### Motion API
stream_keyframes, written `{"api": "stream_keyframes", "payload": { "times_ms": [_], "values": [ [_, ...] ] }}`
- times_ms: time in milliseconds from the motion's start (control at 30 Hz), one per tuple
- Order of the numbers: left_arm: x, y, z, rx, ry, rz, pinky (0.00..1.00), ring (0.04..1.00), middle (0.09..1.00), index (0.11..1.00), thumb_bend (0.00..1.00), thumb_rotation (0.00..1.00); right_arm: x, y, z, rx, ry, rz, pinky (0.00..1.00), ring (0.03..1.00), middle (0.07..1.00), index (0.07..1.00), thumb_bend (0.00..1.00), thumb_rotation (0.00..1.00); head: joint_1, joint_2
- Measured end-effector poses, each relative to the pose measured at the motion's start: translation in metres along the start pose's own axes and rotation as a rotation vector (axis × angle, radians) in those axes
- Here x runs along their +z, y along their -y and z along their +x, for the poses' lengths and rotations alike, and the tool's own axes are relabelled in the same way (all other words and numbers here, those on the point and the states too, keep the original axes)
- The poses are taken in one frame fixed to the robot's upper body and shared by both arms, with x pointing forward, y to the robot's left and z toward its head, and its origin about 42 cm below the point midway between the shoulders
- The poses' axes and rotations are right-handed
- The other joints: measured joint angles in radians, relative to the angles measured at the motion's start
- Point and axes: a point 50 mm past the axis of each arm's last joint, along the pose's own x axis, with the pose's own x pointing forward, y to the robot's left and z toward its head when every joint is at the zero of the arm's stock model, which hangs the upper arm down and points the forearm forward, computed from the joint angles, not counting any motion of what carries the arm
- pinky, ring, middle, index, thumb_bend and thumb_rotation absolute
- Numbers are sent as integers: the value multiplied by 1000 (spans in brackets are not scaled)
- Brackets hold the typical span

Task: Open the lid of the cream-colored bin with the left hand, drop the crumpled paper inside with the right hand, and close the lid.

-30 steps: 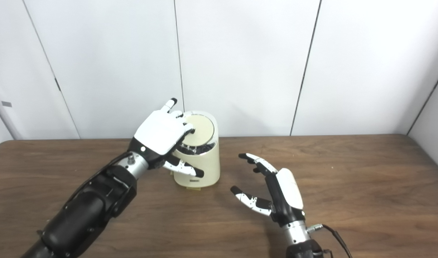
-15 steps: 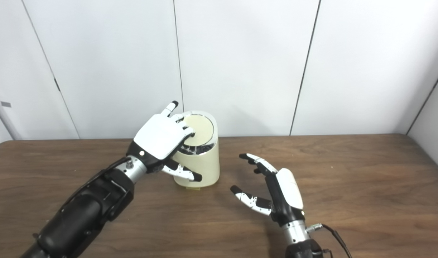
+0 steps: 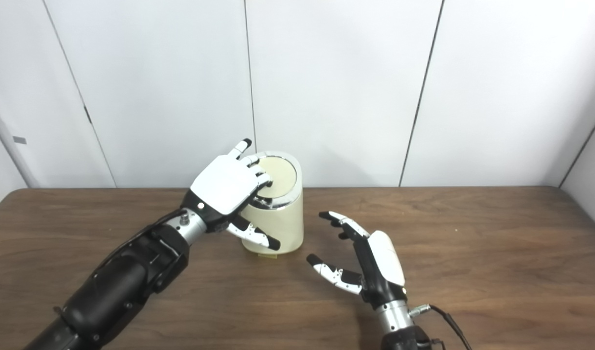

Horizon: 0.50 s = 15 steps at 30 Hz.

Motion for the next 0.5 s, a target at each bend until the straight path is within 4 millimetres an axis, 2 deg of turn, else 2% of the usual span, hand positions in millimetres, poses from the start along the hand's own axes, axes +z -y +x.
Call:
{"api": "stream_keyframes", "payload": {
  "times_ms": [233,400,500],
  "values": [
    [2,-8,-14,-17,-51,-33,1000,892,812,796,932,940,1,-1,1,2,-4,3,674,792,818,804,298,372,2,-2],
    [1,-10,-29,-18,-108,-73,1000,899,842,834,808,992,3,-3,2,2,-1,7,677,793,818,805,303,373,3,-3],
    [0,-12,-34,-23,-138,-97,1000,910,868,856,812,1000,3,-2,2,3,-1,7,671,789,818,805,305,368,5,-3]
  ]
}}
